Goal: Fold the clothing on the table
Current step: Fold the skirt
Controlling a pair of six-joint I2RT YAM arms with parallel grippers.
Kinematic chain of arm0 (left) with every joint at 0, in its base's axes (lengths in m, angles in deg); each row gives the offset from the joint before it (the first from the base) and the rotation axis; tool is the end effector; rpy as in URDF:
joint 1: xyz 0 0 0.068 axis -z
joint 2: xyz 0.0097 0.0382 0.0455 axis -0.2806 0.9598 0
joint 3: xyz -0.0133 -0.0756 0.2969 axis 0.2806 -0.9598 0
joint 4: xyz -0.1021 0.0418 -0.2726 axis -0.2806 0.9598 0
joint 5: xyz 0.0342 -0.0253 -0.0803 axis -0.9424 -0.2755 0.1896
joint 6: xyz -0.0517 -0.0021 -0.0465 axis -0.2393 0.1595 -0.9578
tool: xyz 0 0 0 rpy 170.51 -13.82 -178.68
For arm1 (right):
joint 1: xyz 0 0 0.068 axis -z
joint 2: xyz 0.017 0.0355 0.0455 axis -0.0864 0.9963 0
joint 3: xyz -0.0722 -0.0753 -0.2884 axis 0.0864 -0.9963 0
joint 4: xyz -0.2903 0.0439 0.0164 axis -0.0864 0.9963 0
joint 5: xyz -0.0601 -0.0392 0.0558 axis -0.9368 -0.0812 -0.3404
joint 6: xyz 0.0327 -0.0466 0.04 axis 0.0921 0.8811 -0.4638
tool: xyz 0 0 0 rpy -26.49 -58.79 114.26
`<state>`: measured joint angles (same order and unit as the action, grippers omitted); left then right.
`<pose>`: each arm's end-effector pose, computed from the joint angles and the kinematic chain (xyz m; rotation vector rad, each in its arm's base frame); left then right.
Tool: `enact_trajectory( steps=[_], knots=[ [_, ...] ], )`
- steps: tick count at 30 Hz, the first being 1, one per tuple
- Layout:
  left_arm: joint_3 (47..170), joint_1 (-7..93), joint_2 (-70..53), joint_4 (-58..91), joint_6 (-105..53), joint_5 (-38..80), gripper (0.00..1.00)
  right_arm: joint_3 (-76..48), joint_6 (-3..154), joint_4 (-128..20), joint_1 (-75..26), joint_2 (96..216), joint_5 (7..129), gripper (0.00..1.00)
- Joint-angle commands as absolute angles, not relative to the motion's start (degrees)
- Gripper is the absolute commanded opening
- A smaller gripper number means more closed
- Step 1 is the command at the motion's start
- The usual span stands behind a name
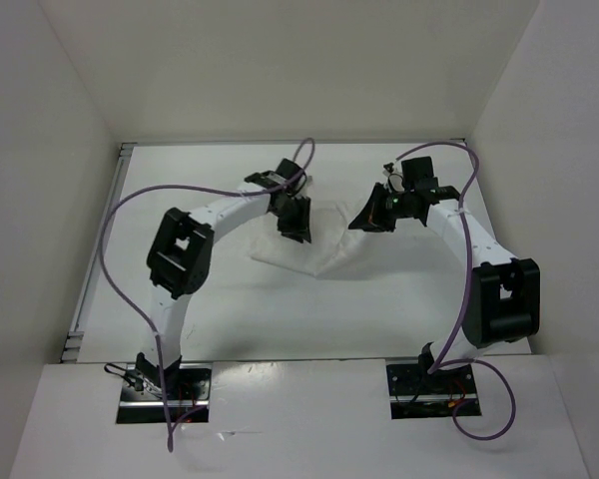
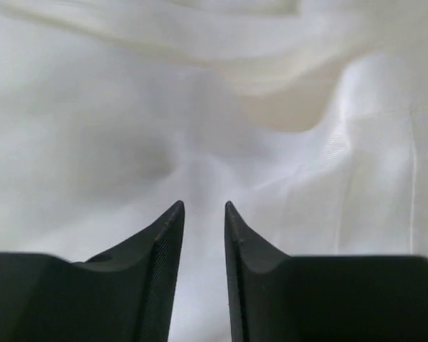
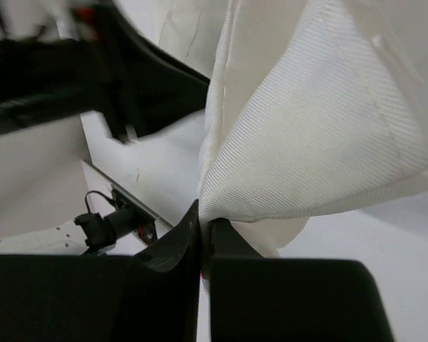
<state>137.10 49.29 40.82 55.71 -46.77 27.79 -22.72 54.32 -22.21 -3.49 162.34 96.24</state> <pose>0.4385 -0.3022 0.1927 0.1238 2.7584 -0.6997 0.3536 0.0860 0.2749 0.1643 2.5380 1.0416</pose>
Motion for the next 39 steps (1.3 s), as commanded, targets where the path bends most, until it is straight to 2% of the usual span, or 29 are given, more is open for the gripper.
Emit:
enact_trajectory(
  steps=[1, 7, 11, 14, 24, 33, 39],
  knots=[
    [131.2, 40.9, 29.3, 55.9, -47.1, 20.6, 0.32, -20.4, 55.8, -20.4, -3.7, 159.5, 97.3, 0.0],
    [119.3, 30.0, 25.9, 54.2, -49.5, 13.4, 0.11, -19.8, 56.9, -19.9, -3.7, 160.1, 97.3, 0.0],
    [116.1, 28.3, 28.2, 54.7, -50.8, 11.0, 0.05, -18.7, 57.5, -18.8, -3.7, 160.7, 97.3, 0.0],
    [114.8, 29.1, 30.5, 54.2, -50.8, 11.0, 0.04, -18.7, 58.0, -18.3, -3.7, 161.2, 97.3, 0.0],
    [114.9, 34.7, 34.3, 49.2, -51.3, 22.7, 0.04, -14.1, 59.1, -17.6, -5.0, 164.4, 97.9, 0.0],
    [116.5, 40.0, 36.4, 47.0, -52.4, 29.4, 0.04, -6.6, 58.4, -18.1, -13.2, 172.4, 98.4, 0.0],
    [116.5, 41.3, 36.4, 47.0, -52.4, 29.4, 0.04, 0.4, 56.5, -19.3, -19.6, 180.7, 100.1, 0.01]
  ],
)
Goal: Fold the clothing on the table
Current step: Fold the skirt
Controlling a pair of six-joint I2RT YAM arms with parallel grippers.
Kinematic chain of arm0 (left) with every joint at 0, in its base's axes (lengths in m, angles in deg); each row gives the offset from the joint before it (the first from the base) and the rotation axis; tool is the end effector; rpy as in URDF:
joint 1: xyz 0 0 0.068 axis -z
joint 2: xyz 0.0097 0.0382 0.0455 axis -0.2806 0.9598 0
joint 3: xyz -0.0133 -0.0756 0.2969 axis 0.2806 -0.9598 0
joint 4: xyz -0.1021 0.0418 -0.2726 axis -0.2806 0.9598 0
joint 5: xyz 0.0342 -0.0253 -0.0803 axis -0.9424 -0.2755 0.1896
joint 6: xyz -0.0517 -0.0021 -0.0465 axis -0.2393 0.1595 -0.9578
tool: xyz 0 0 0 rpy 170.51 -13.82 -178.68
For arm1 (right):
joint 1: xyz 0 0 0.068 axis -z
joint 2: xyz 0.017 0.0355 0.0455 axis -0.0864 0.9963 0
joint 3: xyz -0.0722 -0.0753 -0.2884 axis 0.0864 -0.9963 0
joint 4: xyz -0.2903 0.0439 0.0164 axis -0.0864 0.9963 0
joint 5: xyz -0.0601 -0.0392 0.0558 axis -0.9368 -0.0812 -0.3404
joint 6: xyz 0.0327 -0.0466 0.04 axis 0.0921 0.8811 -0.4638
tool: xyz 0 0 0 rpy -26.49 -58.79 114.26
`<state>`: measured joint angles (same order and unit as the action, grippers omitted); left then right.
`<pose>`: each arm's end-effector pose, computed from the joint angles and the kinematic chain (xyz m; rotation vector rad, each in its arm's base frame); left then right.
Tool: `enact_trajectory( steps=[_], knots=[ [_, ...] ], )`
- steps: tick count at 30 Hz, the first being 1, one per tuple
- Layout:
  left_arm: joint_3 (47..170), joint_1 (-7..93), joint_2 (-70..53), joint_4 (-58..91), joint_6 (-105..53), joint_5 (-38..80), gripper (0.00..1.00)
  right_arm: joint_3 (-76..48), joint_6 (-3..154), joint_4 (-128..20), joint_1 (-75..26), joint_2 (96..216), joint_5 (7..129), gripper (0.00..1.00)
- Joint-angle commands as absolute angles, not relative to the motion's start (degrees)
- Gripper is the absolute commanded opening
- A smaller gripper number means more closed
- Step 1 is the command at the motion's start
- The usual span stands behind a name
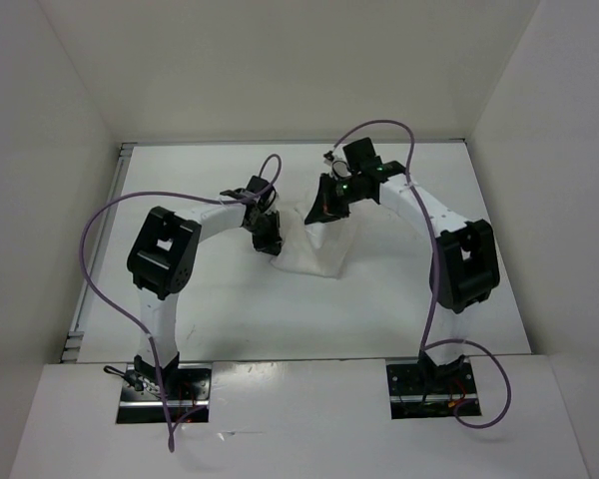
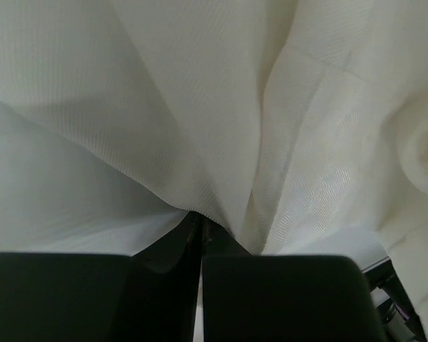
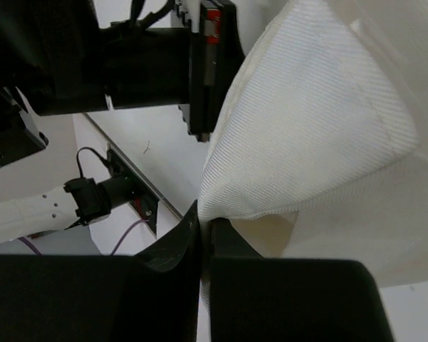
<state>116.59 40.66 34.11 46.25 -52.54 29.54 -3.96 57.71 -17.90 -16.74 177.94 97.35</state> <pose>0.4233 -0.2096 0.1413 -0.2339 2.8251 -0.6866 0.3988 0.1953 0.2821 -0.2096 2.5997 1.1266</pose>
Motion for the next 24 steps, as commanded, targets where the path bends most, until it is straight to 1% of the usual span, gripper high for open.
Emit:
enact_trajectory(
  steps=[1, 7, 8, 9, 11, 12, 13, 14, 15, 16, 17, 18, 20, 24],
  knots=[
    [115.9, 41.3, 36.4, 47.0, -52.4, 29.4, 0.04, 2.2, 56.5, -19.8, -20.3, 181.8, 100.7, 0.01],
    [114.8, 41.3, 34.0, 47.0, -52.4, 28.9, 0.03, 6.1, 53.9, -21.8, -24.4, 189.6, 102.2, 0.02],
    [114.8, 41.3, 33.9, 47.0, -52.4, 28.9, 0.03, 6.1, 53.9, -21.8, -24.4, 190.1, 101.7, 0.05],
    [114.2, 40.6, 32.6, 47.5, -52.4, 28.3, 0.03, 6.6, 53.9, -21.8, -25.0, 190.6, 101.7, 0.12],
    [113.5, 39.6, 31.0, 47.5, -52.4, 28.3, 0.03, 6.6, 53.4, -22.4, -25.0, 191.4, 101.0, 0.17],
    [112.9, 39.0, 30.3, 47.5, -51.9, 28.3, 0.03, 6.1, 53.4, -23.1, -25.0, 191.4, 101.0, 0.23],
    [112.9, 37.8, 29.6, 48.3, -51.9, 27.6, 0.03, 6.1, 52.6, -24.3, -25.0, 191.4, 101.0, 0.5],
    [112.9, 37.1, 28.2, 49.0, -51.1, 26.9, 0.03, 6.1, 52.6, -25.2, -25.0, 191.4, 101.0, 0.59],
    [112.9, 36.4, 27.4, 49.7, -50.1, 25.0, 0.03, 5.6, 51.9, -27.2, -25.0, 190.8, 102.4, 0.61],
    [112.9, 34.9, 26.6, 51.1, -50.1, 23.8, 0.03, 5.6, 51.2, -28.1, -25.0, 190.1, 103.3, 0.65],
    [112.9, 34.1, 24.7, 51.9, -49.2, 22.8, 0.03, 5.6, 51.2, -29.1, -25.0, 189.4, 105.3, 0.68],
    [112.9, 33.1, 23.8, 52.6, -49.2, 20.5, 0.03, 4.9, 50.3, -33.2, -25.0, 188.1, 106.0, 0.68],
    [113.5, 30.7, 20.6, 54.6, -47.5, 19.0, 0.03, 4.2, 48.5, -35.8, -25.0, 183.1, 105.4, 0.68],
    [115.2, 30.2, 15.2, 57.0, -45.8, 19.9, 0.03, 5.5, 49.7, -31.6, -22.2, 177.2, 100.5, 0.68]
  ],
)
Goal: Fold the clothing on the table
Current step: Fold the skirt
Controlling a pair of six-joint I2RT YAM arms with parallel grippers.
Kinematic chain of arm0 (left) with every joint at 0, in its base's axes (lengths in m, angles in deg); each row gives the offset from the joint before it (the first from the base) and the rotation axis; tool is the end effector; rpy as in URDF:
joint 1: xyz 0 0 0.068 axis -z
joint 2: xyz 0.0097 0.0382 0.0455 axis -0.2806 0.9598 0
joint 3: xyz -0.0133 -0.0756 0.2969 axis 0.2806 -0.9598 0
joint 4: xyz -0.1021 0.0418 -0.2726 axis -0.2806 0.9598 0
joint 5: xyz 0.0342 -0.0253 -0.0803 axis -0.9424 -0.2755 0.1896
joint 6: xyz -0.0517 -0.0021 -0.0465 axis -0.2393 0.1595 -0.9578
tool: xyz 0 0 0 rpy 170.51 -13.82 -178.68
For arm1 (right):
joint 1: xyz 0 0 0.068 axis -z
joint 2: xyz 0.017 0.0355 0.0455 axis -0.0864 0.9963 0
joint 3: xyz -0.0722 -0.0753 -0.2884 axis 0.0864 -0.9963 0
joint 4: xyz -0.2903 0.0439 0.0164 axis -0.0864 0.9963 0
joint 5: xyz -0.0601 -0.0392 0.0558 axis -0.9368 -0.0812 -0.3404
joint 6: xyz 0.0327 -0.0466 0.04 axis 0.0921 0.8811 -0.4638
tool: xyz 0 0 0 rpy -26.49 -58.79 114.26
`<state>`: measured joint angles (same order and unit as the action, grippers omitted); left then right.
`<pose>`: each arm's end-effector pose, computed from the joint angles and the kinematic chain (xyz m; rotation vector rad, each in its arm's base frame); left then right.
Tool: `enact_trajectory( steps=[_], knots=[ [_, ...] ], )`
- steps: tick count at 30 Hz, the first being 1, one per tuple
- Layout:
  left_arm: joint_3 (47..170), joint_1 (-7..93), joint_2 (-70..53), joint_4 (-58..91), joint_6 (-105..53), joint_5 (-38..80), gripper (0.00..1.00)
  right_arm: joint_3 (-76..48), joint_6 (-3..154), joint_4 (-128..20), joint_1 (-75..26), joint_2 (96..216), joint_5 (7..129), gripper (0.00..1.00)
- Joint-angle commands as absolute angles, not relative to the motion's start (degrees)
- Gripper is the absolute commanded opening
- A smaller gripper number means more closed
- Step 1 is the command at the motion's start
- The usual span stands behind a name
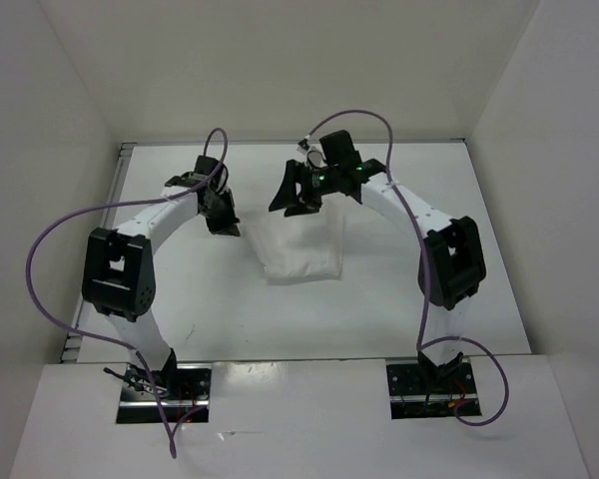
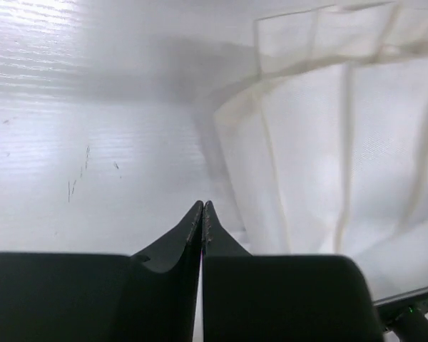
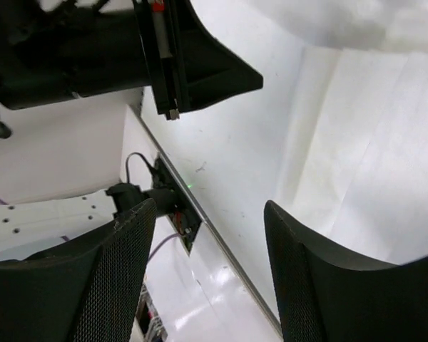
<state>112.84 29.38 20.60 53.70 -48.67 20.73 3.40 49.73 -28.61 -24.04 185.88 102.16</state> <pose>0.4158 -0.1047 0.2126 -0.4422 2.6847 -0.4406 0.4153 0.2733 0.2829 -0.3187 2.4895 1.3505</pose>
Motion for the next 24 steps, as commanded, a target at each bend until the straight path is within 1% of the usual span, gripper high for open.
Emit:
enact_trajectory(
  steps=[1, 3, 5, 6, 8, 9, 10, 11, 13, 18, 24],
  knots=[
    [115.8, 30.2, 13.8, 57.5, -45.0, 22.5, 0.04, 5.5, 50.2, -28.6, -20.3, 176.6, 99.3, 0.68],
    [115.1, 30.2, 12.6, 57.5, -44.4, 25.8, 0.06, 4.1, 51.8, -25.7, -17.8, 175.3, 96.2, 0.68],
    [113.4, 30.7, 10.4, 56.6, -44.4, 30.5, 0.09, -0.1, 52.5, -23.9, -16.4, 173.1, 93.3, 0.68],
    [111.0, 30.7, 8.9, 55.5, -45.0, 32.9, 0.09, -2.7, 52.5, -22.5, -15.9, 171.8, 90.1, 0.68],
    [108.6, 31.2, 8.4, 53.6, -45.0, 35.5, 0.14, -4.8, 53.0, -21.8, -15.2, 170.6, 86.5, 0.68],
    [107.5, 31.2, 7.9, 53.0, -45.5, 36.6, 0.29, -5.9, 53.0, -21.3, -15.2, 170.1, 84.0, 0.68],
    [106.4, 31.2, 7.8, 52.4, -45.5, 37.4, 0.38, -7.6, 53.0, -21.3, -14.6, 170.1, 83.2, 0.68],
    [104.7, 31.2, 8.4, 51.3, -45.5, 38.1, 0.45, -8.4, 53.0, -21.3, -14.0, 169.4, 83.2, 0.68],
    [104.0, 31.2, 10.3, 51.3, -45.5, 39.0, 0.53, -10.3, 53.0, -22.0, -13.2, 168.7, 83.7, 0.68],
    [103.3, 31.2, 15.1, 49.1, -45.5, 39.0, 0.58, -11.3, 52.5, -22.0, -12.1, 168.2, 83.7, 0.68],
    [103.9, 31.8, 21.9, 41.7, -48.9, 43.3, 0.58, -13.2, 52.5, -22.0, -12.1, 168.2, 83.7, 0.68]
  ],
)
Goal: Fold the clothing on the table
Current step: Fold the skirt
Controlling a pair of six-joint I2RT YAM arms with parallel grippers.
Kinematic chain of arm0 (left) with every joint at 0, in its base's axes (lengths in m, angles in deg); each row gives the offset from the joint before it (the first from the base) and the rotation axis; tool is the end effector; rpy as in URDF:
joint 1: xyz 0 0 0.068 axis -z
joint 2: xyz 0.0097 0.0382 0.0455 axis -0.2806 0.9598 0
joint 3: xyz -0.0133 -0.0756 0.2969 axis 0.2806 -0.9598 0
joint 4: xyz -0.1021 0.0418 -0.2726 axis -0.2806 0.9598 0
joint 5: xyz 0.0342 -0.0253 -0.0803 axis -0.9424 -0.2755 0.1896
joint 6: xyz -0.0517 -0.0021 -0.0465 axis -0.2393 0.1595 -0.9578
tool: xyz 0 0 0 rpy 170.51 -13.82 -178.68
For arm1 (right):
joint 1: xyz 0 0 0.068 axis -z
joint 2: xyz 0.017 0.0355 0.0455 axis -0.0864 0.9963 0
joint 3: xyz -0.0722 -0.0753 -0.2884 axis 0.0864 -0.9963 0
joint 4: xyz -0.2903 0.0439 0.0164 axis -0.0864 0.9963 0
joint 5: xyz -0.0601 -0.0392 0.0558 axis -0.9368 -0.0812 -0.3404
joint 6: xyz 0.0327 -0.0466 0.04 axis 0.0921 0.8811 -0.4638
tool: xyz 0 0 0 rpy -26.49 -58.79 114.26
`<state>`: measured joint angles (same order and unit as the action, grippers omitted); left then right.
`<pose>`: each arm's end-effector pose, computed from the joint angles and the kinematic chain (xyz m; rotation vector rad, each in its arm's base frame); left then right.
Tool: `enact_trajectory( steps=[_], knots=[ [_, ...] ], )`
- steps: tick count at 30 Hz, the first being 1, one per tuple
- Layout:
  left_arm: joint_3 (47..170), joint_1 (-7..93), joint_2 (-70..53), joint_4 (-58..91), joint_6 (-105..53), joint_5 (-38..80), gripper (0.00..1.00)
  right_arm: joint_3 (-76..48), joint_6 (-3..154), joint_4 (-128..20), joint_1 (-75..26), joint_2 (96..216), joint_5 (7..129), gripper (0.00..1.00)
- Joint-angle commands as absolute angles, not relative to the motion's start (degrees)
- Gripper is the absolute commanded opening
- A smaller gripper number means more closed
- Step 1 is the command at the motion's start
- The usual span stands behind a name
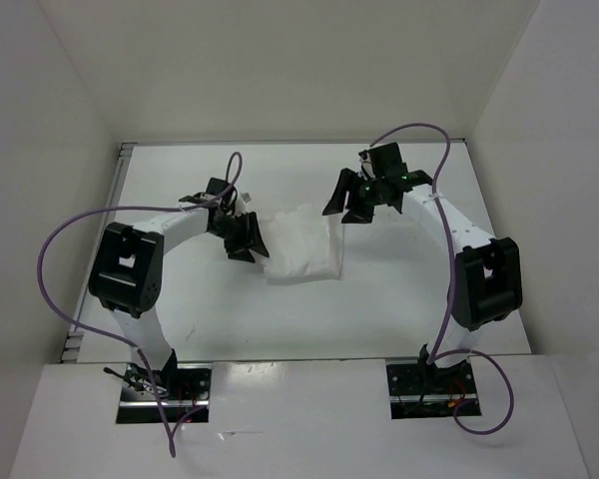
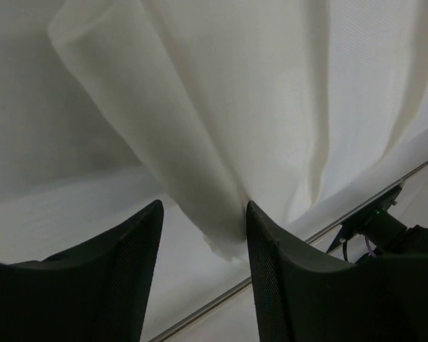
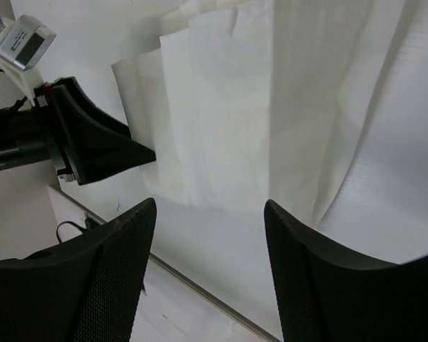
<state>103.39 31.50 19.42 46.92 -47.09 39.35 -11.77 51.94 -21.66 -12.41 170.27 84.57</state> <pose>0.3828 -0.1303 0.1785 -0.2598 2.7761 -0.8630 0.3875 0.1455 0.2875 0.0988 2.5481 0.8676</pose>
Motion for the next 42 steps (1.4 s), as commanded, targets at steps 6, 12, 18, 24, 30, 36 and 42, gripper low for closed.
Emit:
enact_trajectory(
  steps=[6, 12, 18, 24, 30, 36, 42],
  knots=[
    [111.6, 32.3, 28.0, 39.7, -49.7, 45.7, 0.3, -13.8, 52.5, -22.0, -11.6, 167.7, 83.7, 0.68],
    [120.8, 35.2, 23.7, 41.5, -48.7, 52.4, 0.07, -13.8, 51.9, -22.6, -10.5, 167.7, 84.4, 0.68],
    [123.7, 35.7, 20.3, 40.2, -47.3, 60.5, 0.07, -15.4, 50.8, -23.8, -10.5, 169.7, 85.1, 0.68],
    [120.0, 35.7, 32.4, 41.4, -43.5, 57.6, 0.07, -14.1, 49.7, -22.6, -10.5, 171.4, 81.8, 0.66],
    [121.4, 34.6, 40.5, 41.4, -43.7, 50.7, 0.07, -14.1, 49.7, -22.1, -10.5, 171.4, 82.3, 0.66],
    [121.8, 33.9, 39.9, 45.0, -44.3, 42.3, 0.17, -14.1, 49.7, -22.1, -10.5, 171.4, 84.0, 0.59],
    [119.9, 31.4, 35.3, 45.0, -44.8, 40.7, 0.23, -12.9, 49.7, -23.6, -10.5, 173.0, 87.2, 0.37]
  ],
)
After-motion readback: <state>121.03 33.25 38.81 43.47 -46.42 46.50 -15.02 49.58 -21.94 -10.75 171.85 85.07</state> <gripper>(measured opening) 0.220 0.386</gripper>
